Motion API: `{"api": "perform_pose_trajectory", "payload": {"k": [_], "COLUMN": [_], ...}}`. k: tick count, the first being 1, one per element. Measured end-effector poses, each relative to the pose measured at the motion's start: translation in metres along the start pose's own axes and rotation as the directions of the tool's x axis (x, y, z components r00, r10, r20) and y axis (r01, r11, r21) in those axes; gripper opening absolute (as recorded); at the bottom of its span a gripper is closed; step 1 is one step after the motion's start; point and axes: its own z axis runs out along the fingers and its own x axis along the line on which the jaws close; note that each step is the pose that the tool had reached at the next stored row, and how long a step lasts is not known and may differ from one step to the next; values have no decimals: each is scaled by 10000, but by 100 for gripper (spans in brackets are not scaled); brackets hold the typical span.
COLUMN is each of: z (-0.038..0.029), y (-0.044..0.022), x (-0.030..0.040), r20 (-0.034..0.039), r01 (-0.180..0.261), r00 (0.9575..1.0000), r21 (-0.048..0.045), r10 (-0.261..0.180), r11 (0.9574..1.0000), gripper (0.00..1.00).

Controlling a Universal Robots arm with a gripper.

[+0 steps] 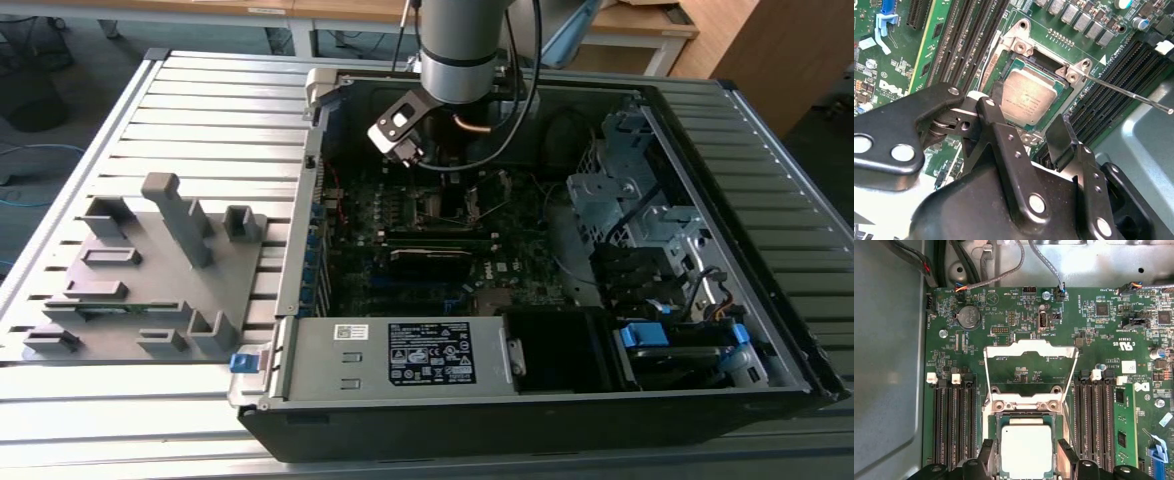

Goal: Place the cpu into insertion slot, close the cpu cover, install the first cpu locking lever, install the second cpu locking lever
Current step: 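Place the cpu into insertion slot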

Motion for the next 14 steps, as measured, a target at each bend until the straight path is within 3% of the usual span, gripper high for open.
{"api": "perform_pose_trajectory", "payload": {"k": [4, 7, 10, 13, 14], "z": [-1, -2, -3, -3, -4], "y": [0, 0, 0, 0, 0], "x": [0, 0, 0, 0, 0], "r20": [0, 0, 0, 0, 0], "r01": [0, 0, 0, 0, 0], "r00": [10000, 10000, 10000, 10000, 10000], "r21": [0, 0, 1, 0, 0], "r10": [0, 0, 0, 0, 0], "r11": [10000, 10000, 10000, 10000, 10000], "gripper": [53, 36, 30, 12, 12]}}
